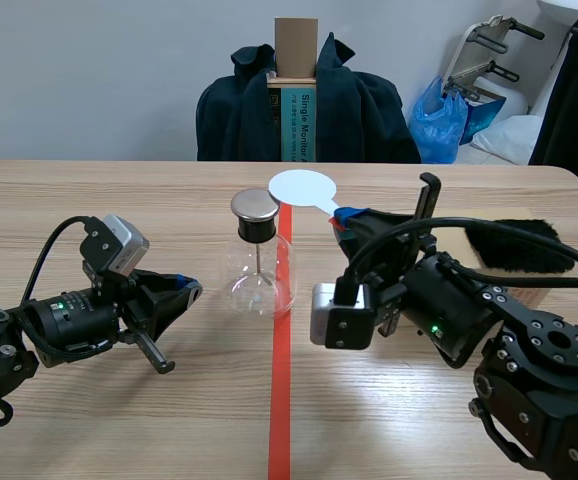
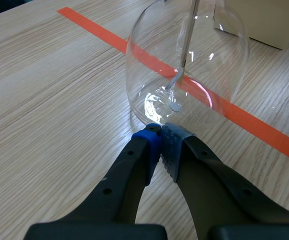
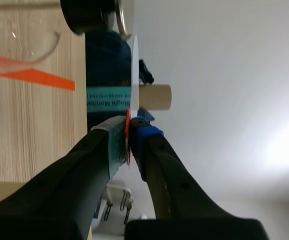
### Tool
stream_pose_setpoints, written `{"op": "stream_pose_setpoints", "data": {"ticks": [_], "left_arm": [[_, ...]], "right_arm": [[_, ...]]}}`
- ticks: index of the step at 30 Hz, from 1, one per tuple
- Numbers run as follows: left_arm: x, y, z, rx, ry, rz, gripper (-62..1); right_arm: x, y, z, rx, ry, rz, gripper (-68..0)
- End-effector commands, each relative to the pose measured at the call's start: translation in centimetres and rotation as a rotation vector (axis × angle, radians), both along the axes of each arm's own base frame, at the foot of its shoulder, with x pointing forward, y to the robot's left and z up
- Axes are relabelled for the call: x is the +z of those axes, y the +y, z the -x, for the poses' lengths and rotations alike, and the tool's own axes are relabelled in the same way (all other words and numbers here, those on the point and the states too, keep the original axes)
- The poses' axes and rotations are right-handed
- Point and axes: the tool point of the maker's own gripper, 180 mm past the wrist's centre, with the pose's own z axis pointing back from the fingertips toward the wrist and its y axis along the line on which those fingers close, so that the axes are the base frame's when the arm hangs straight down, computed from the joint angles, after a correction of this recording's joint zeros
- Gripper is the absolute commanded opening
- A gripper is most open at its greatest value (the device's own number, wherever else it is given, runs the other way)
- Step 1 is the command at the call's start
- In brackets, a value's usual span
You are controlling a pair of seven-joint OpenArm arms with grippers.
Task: Do the electroscope experiment.
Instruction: 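Move the plate toward and away from the electroscope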
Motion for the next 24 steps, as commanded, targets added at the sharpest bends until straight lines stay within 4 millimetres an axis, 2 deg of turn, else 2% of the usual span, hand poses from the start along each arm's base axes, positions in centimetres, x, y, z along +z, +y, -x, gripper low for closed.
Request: {"op": "stream_pose_setpoints", "data": {"ticks": [1, 8, 13, 24], "left_arm": [[1.7, -0.5, -0.9, 0.002, -0.049, 0.04, -57.9], [1.7, -0.5, -0.9, 0.002, -0.049, 0.04, -57.9], [1.7, -0.5, -0.9, 0.002, -0.049, 0.04, -57.9], [2.0, -0.6, -0.9, 0.002, -0.057, 0.048, -57.9]], "right_arm": [[0.9, -0.7, -0.9, -0.036, -0.027, -0.008, -66.9], [0.8, -2.5, -2.1, -0.16, -0.023, -0.004, -66.9], [0.8, -2.7, -2.1, -0.17, -0.022, -0.004, -66.9], [0.9, 0.1, -0.3, 0.016, -0.029, -0.009, -66.9]]}}
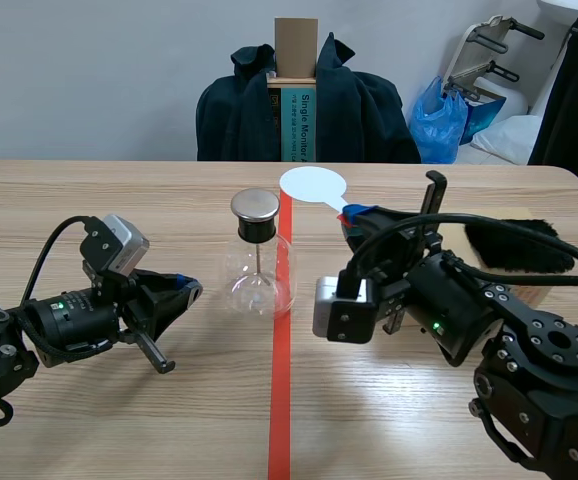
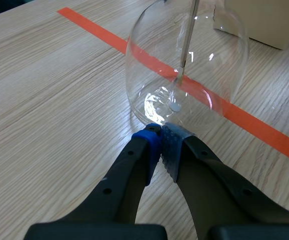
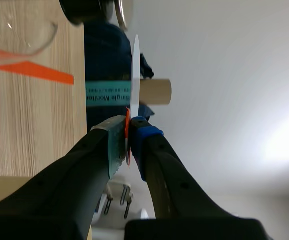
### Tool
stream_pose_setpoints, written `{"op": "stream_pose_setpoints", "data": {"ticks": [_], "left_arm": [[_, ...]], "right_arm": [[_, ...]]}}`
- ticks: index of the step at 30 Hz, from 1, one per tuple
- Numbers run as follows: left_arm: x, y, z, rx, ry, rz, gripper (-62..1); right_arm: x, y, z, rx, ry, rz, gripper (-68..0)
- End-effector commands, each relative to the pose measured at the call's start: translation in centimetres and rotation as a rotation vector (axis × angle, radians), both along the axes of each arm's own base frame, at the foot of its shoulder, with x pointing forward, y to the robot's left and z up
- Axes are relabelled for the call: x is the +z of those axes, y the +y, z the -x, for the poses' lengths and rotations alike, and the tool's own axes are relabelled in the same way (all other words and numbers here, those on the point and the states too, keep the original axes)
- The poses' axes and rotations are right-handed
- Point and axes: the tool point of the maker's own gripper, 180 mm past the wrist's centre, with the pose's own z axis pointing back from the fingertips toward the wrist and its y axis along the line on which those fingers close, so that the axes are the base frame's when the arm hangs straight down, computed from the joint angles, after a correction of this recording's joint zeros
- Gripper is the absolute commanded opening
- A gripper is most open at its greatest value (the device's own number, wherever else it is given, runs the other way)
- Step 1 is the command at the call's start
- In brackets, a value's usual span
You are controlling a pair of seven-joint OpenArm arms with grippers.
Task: Do the electroscope experiment.
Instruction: 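Move the plate toward and away from the electroscope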
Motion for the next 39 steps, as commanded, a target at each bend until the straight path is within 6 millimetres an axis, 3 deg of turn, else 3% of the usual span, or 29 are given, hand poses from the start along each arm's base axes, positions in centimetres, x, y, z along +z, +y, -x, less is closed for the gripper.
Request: {"op": "stream_pose_setpoints", "data": {"ticks": [1, 10, 25, 32, 39], "left_arm": [[1.9, -0.6, -0.9, 0.002, -0.054, 0.045, -57.9], [1.9, -0.6, -0.9, 0.002, -0.056, 0.048, -57.9], [1.9, -0.6, -0.8, 0.002, -0.054, 0.048, -58.0], [1.9, -0.6, -0.8, 0.002, -0.054, 0.048, -57.9], [1.9, -0.5, -0.8, 0.002, -0.054, 0.046, -58.0]], "right_arm": [[0.9, 0.2, -0.3, 0.021, -0.029, -0.008, -66.9], [1.0, 2.0, 1.5, 0.161, -0.033, -0.012, -66.9], [1.0, 2.6, 2.2, 0.213, -0.034, -0.014, -66.9], [1.2, 2.2, 1.7, 0.18, -0.045, -0.015, -66.9], [1.4, 0.3, -0.1, 0.032, -0.059, -0.016, -66.9]]}}
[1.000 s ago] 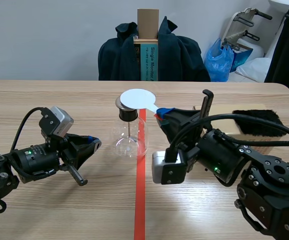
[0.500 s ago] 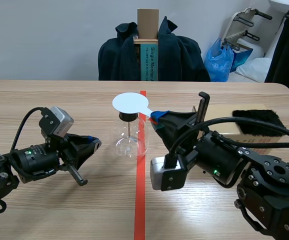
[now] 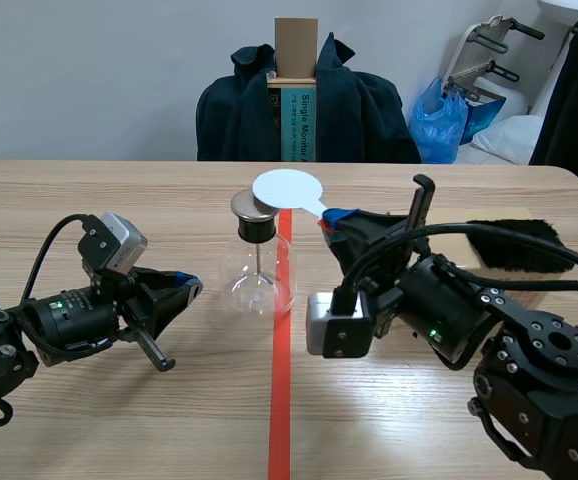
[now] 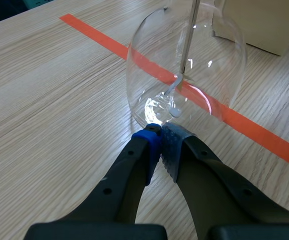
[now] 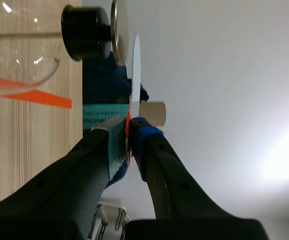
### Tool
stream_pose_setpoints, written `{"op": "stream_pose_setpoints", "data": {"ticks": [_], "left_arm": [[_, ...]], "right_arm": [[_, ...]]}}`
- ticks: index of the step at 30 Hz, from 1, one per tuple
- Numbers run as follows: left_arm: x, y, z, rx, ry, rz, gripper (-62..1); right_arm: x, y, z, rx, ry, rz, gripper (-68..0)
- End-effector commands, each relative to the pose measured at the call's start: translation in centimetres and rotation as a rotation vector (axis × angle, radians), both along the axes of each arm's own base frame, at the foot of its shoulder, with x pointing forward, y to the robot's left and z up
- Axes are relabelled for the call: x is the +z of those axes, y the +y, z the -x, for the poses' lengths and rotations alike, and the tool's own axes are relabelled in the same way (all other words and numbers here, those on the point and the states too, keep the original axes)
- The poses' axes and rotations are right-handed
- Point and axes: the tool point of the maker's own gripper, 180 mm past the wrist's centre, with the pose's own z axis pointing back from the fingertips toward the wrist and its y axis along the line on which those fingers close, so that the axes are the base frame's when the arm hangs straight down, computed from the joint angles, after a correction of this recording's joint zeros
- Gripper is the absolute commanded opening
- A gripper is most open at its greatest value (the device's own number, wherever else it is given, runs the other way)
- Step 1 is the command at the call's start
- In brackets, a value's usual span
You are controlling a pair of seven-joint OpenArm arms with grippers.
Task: Do the electroscope experiment.
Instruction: 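Move the plate toward and away from the electroscope, then put the plate down on the right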
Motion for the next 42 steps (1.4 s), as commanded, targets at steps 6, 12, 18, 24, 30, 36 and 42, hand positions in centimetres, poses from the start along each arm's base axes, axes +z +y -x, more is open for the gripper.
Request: {"op": "stream_pose_setpoints", "data": {"ticks": [6, 12, 18, 24, 30, 36, 42], "left_arm": [[1.6, -0.3, -0.8, 0.005, -0.045, 0.034, -58.0], [1.6, -0.4, -0.8, 0.005, -0.045, 0.035, -58.0], [1.6, -0.4, -0.8, 0.005, -0.045, 0.035, -58.0], [1.6, -0.4, -0.8, 0.005, -0.045, 0.035, -58.0], [1.6, -0.3, -0.5, 0.0, -0.044, 0.033, -58.0], [3.1, -0.6, 2.1, -0.066, -0.084, 0.02, -49.5], [6.3, -0.1, 6.5, -0.117, -0.127, 0.024, -29.4]], "right_arm": [[0.9, -2.5, -2.3, -0.163, -0.028, -0.009, -66.9], [1.8, -3.8, -2.9, -0.233, -0.068, -0.031, -66.9], [2.9, -4.8, -2.8, -0.24, -0.134, -0.035, -66.9], [4.6, -7.6, -2.1, -0.261, -0.144, -0.069, -66.8], [3.0, -10.6, -0.4, -0.324, -0.107, -0.029, -66.8], [0.9, -12.2, 0.1, -0.413, -0.047, -0.015, -65.1], [-1.9, -12.0, 0.7, -0.444, 0.009, 0.009, -65.1]]}}
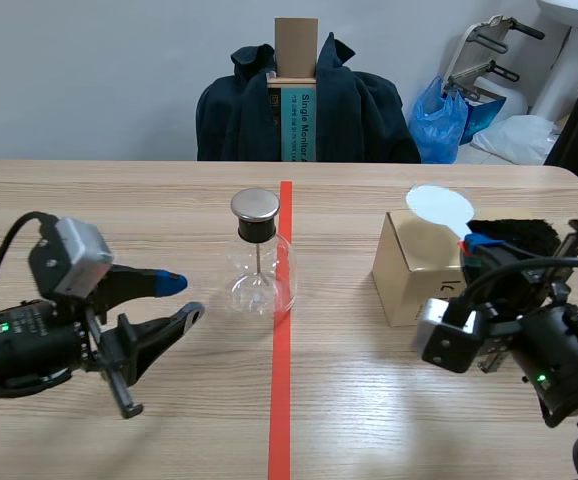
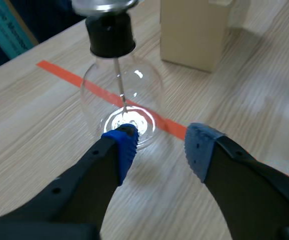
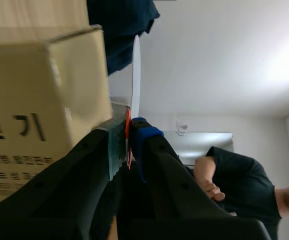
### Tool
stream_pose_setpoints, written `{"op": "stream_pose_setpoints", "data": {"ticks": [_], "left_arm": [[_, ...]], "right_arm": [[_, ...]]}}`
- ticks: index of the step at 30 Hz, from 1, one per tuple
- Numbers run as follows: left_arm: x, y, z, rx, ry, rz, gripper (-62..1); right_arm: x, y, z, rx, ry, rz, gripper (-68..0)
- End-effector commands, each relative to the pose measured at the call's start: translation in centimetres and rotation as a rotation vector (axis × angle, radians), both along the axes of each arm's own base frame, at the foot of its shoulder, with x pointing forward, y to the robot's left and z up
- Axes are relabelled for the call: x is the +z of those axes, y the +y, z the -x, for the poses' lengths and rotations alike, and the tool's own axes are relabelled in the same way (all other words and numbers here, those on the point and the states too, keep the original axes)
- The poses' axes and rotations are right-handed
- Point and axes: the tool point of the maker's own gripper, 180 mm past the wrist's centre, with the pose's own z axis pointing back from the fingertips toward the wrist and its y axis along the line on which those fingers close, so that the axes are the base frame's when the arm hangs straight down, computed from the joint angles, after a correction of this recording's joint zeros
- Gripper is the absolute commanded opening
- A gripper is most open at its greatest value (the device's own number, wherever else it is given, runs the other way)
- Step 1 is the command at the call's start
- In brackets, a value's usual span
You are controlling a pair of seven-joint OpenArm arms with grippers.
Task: Do the electroscope experiment.
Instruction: 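Put the plate down on the right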
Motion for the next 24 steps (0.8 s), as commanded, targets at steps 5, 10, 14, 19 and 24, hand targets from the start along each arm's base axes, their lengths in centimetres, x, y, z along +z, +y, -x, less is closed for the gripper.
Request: {"op": "stream_pose_setpoints", "data": {"ticks": [5, 10, 14, 19, 24], "left_arm": [[4.7, 1.3, 3.3, 0.014, -0.038, 0.067, -3.4], [8.2, 1.4, 6.5, -0.005, -0.063, 0.07, 1.4], [9.7, 1.3, 8.7, -0.016, -0.057, 0.06, 1.4], [10.3, 1.1, 10.4, -0.024, -0.028, 0.053, 1.4], [10.2, 1.1, 11.0, -0.026, -0.009, 0.05, 1.4]], "right_arm": [[-1.5, 0.1, -0.1, -0.019, 0.017, 0.014, -65.0], [-1.8, 0.1, 0.0, -0.026, 0.027, 0.011, -54.4], [-1.8, 0.0, 0.0, -0.035, 0.028, -0.001, -49.3], [-1.5, -0.2, 0.1, -0.042, 0.011, -0.011, -30.8], [-0.7, -1.0, 1.0, -0.01, -0.03, -0.025, -17.5]]}}
